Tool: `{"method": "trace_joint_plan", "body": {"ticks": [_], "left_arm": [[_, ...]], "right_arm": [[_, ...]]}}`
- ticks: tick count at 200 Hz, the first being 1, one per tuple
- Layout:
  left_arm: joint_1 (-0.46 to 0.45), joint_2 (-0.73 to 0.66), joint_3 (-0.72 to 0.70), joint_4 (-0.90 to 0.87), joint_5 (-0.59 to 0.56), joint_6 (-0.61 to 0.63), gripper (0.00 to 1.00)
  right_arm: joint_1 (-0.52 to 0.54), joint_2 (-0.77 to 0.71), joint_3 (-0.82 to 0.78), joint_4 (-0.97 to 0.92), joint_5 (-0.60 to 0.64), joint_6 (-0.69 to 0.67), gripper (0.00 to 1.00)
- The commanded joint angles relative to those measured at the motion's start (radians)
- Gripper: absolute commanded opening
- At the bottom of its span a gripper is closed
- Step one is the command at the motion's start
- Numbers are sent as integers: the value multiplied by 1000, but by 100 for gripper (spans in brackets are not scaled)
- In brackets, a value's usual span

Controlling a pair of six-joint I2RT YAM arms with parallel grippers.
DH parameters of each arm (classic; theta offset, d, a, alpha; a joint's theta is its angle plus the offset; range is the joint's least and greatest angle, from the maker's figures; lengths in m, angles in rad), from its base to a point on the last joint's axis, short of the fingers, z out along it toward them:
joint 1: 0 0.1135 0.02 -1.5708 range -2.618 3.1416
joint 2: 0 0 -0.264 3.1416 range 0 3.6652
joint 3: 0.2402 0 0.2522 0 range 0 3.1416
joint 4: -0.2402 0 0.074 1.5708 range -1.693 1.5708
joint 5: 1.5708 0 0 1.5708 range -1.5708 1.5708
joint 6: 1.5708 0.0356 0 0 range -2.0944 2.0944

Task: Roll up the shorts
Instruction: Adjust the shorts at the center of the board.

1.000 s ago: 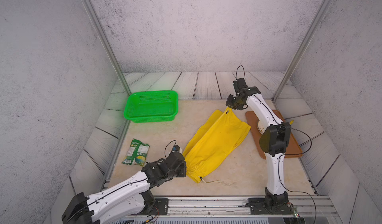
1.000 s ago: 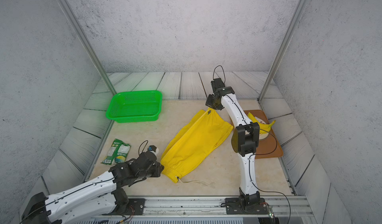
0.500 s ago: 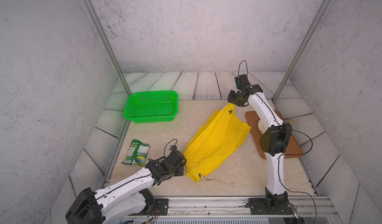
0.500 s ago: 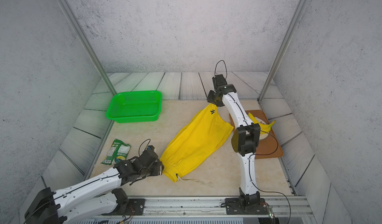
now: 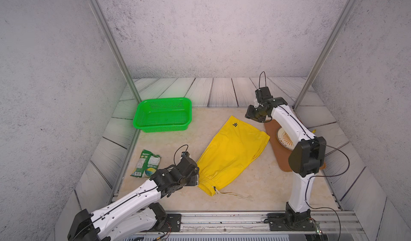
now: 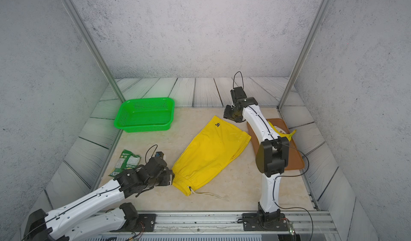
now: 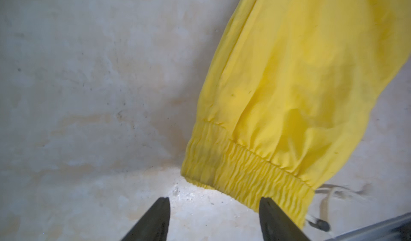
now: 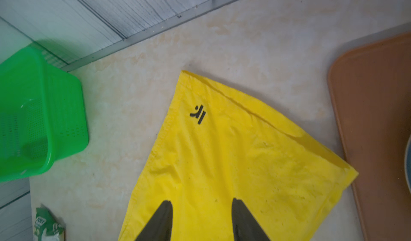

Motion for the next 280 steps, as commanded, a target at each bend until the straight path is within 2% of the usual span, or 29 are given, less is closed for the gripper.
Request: {"method": "trace_joint_plan", "body": {"ticks": [1, 30, 59, 92, 127, 162, 197, 243, 280], "left_arm": [[7, -20, 44, 5, 22, 58, 70], [7, 55, 76, 48, 21, 105, 70], [7, 188, 57, 106, 24, 114, 67], [7, 308, 16, 93, 27, 91, 63], [5, 274, -117, 127, 50, 44, 63], [2, 209, -221, 212, 137, 14, 58], [-1, 251, -248, 302, 196, -14, 49], [-15, 405, -162, 395, 239, -9, 47], [-21, 511, -43, 416, 231, 25, 44]], "right_arm": [[51, -164, -206, 120, -46, -32, 47], [122, -310, -534, 263, -77, 11, 46], [148, -368, -804, 417, -76, 78, 45], [148, -311, -919, 471, -45, 113, 43], [146, -240, -964, 513, -19, 147, 42], [146, -154, -912, 529, 28, 148, 40], [143, -10, -746, 491, 68, 119, 39], [115, 127, -505, 381, 113, 66, 38], [103, 117, -367, 272, 131, 12, 39]]}}
